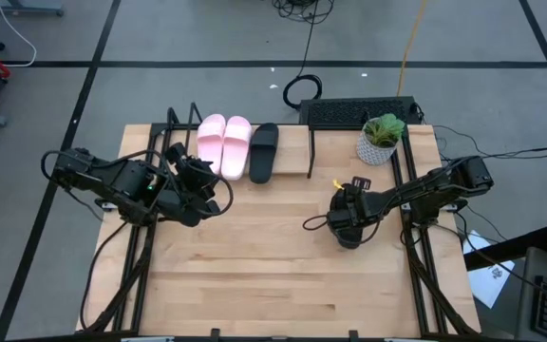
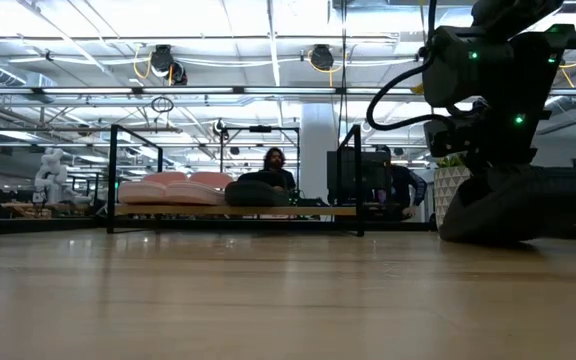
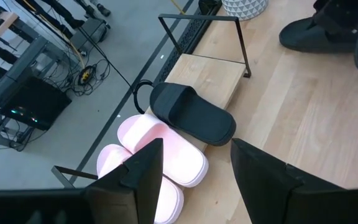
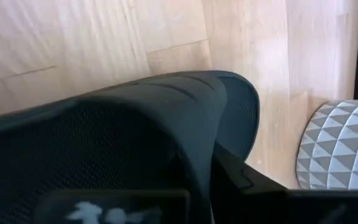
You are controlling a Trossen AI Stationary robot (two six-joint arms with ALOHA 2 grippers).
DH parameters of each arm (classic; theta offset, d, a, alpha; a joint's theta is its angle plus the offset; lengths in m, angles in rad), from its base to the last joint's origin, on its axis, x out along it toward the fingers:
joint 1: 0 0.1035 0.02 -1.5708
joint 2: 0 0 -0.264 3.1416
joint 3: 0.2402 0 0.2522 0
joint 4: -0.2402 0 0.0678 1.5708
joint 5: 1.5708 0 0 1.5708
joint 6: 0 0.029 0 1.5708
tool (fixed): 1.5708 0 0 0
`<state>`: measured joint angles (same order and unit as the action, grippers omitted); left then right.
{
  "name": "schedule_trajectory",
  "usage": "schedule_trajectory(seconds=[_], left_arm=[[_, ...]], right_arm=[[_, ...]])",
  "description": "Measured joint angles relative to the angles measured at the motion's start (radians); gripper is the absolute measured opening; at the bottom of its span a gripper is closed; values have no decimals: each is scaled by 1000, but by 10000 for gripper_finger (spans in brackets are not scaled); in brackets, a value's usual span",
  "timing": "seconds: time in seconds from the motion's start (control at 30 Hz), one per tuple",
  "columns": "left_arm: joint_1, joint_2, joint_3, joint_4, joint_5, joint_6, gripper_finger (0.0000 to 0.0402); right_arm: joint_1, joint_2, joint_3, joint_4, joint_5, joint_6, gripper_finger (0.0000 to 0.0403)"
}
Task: Pick and place slides into the shelf
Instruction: Put the black slipper on the shelf
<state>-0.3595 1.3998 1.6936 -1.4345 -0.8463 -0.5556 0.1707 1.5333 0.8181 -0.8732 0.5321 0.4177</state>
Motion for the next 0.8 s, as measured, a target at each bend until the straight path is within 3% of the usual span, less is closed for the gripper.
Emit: schedule_trajectory(seconds=[0.27, 0.5, 0.67, 0.8], left_arm=[[0, 0, 0, 0, 0, -4, 188], [0, 0, 0, 0, 0, -5, 188], [0, 0, 0, 0, -6, -5, 188], [0, 0, 0, 0, -10, -6, 188]], right_arm=[[0, -3, 61, -103, -28, 16, 5], [22, -3, 301, -211, -144, -2, 3], [63, -3, 479, -151, -194, -75, 2], [70, -3, 604, -62, -174, -155, 1]])
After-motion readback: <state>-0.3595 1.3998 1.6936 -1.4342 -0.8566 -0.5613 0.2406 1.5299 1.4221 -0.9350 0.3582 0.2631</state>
